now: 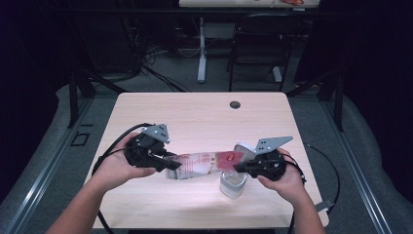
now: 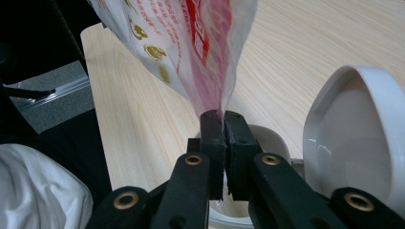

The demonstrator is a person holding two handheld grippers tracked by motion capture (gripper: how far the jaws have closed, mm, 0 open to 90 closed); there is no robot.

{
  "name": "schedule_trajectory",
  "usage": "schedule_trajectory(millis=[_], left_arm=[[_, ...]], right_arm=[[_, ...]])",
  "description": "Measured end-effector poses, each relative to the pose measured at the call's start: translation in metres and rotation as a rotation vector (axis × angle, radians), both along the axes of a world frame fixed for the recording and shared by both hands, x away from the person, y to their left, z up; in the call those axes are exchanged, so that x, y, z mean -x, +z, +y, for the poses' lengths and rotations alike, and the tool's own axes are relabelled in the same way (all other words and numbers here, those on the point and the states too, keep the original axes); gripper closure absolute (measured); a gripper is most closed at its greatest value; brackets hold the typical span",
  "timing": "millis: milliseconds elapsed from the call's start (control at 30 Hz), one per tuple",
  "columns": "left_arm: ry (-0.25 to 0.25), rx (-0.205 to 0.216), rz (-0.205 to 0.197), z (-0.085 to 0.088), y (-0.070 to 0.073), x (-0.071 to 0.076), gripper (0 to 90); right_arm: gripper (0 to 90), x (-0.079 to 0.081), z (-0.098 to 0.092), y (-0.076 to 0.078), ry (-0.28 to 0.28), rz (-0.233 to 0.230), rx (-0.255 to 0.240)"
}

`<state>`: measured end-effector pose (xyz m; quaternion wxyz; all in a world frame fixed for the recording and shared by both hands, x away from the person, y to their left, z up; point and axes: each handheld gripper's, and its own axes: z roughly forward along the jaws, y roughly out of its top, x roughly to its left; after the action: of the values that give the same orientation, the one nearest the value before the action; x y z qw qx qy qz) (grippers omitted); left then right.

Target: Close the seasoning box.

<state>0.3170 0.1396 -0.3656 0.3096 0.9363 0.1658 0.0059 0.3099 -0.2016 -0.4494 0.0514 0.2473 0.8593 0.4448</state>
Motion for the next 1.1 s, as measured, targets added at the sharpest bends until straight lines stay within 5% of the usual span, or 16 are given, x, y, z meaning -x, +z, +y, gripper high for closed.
schedule_trajectory(millis=[1100], left_arm=[[-0.033, -0.097, -0.008, -0.019, 0.021, -0.003, 74.5]], right_arm=[[86.8, -0.002, 0.004, -0.006, 0.007, 0.014, 0.023]])
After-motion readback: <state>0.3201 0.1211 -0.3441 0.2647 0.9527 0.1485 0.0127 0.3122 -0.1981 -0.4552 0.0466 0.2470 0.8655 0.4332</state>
